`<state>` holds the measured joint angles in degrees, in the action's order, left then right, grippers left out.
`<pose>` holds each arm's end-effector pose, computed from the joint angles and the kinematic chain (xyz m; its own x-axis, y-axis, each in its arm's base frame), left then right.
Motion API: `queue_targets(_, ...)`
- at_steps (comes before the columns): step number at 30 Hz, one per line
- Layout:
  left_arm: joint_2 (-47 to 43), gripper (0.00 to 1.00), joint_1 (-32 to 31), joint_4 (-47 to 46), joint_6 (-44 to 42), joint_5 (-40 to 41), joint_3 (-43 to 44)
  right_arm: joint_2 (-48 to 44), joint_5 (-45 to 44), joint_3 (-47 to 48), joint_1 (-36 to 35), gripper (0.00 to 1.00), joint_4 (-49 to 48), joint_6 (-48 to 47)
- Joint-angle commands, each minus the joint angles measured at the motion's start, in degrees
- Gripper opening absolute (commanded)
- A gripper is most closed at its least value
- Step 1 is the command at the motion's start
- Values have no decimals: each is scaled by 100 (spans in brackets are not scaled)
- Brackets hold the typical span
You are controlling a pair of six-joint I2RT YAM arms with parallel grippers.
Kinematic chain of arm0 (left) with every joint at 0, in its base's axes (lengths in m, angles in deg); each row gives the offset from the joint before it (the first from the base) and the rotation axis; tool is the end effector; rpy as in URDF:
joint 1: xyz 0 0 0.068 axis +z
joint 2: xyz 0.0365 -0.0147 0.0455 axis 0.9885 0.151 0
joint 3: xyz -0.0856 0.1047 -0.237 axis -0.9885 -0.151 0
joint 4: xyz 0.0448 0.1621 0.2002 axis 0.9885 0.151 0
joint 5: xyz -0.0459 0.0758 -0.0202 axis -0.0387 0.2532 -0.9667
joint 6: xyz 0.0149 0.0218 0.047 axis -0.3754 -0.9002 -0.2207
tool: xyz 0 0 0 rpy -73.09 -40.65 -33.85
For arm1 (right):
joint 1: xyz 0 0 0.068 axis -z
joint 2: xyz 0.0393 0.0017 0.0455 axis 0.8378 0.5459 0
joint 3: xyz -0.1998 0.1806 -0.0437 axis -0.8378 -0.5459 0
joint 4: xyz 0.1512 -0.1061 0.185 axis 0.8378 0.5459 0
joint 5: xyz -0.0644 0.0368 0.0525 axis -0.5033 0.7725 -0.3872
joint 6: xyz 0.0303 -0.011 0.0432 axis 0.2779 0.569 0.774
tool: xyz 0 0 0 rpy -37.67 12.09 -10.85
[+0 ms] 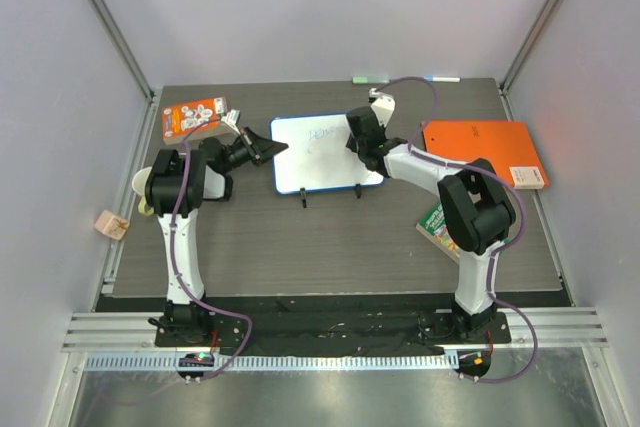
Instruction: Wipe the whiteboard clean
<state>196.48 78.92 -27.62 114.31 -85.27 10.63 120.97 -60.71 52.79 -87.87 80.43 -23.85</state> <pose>0.4234 -0.0469 0.1043 -0.7683 -0.5219 -0.3705 0.3476 0.1458 -0.9262 0.3838 0.2108 0.2072 -0.4918 0.2693 -0.8280 0.1650 0.9626 0.2150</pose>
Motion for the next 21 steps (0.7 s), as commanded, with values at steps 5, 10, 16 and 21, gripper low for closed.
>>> queue_targets(5,166,0,125,-953,-584,-127,-22,546,494,-452,-533,2,973,-101)
queue_targets(10,166,0,134,-953,-584,-135,-22,502,749,-838,-1069,1,973,338)
queue_targets(16,166,0,125,-953,-584,-135,-22,528,749,-1278,-1334,2,1035,796)
queue_targets(21,166,0,125,-953,-584,-144,-22,300,-66,-1367,-1106,2,1026,937)
